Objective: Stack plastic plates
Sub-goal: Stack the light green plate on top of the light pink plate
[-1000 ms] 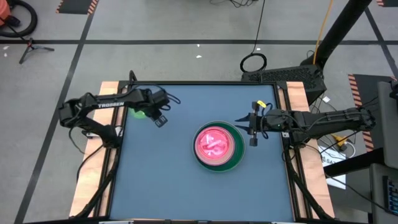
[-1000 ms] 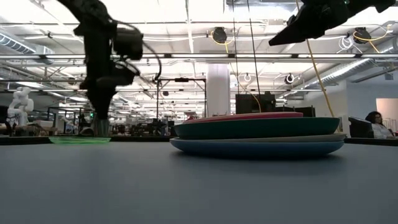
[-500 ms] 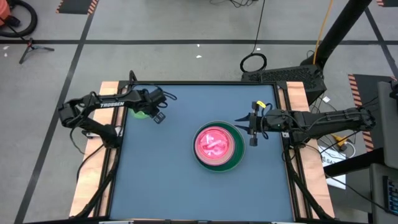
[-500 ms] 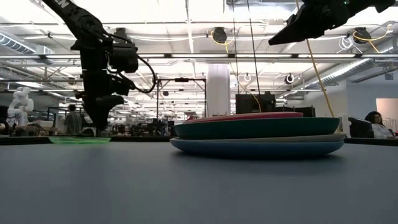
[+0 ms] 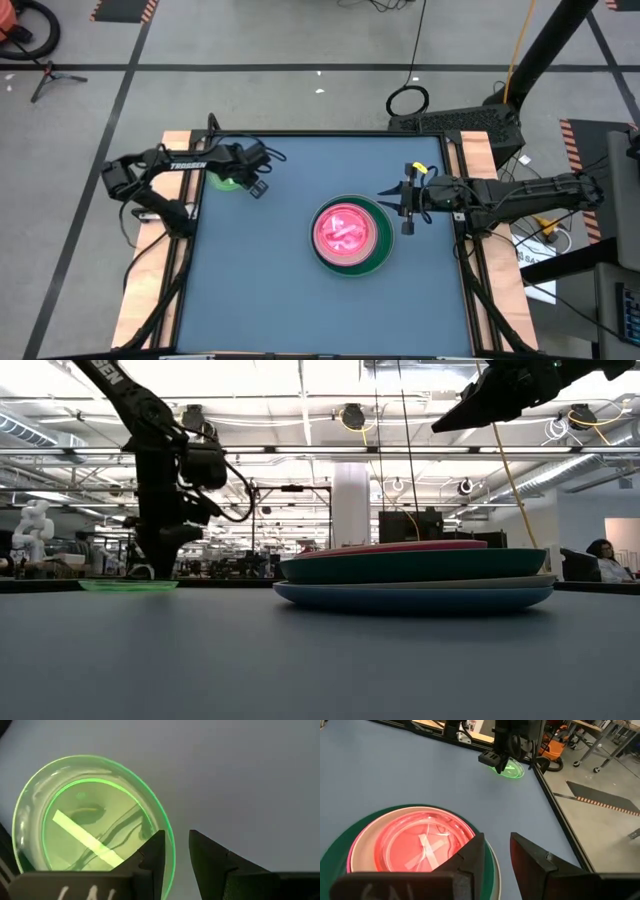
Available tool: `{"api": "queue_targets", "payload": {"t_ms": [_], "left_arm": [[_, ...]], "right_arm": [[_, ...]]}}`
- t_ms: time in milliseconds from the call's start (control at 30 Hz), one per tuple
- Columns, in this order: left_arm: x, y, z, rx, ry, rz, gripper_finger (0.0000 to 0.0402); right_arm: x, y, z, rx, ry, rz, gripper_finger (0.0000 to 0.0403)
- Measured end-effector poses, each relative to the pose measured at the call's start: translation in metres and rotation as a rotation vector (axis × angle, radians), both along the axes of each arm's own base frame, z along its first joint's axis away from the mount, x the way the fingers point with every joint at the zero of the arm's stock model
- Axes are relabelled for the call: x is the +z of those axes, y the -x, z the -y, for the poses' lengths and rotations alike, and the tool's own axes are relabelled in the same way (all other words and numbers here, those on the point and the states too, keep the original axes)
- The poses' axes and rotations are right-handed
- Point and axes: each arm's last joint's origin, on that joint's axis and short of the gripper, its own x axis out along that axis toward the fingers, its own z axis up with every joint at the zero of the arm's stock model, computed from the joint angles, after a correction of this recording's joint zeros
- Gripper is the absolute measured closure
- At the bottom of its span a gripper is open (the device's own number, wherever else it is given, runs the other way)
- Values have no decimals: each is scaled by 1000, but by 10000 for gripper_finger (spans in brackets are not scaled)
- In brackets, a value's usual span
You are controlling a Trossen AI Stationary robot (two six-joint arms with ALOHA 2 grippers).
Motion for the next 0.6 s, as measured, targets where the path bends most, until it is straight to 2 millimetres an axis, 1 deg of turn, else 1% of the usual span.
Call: {"api": "queue_targets", "payload": {"t_ms": [267,400,500,600], "left_arm": [[-15,-5,-4,4,19,-29,307],[-19,-7,-4,3,22,-34,311],[-19,-8,-4,-3,21,-39,332],[-19,-8,-3,-4,-2,-55,368]], "right_arm": [[0,0,0,0,0,0,314],[0,0,0,0,0,0,314],[0,0,0,0,1,-1,314],[0,0,0,1,2,-1,314]]}}
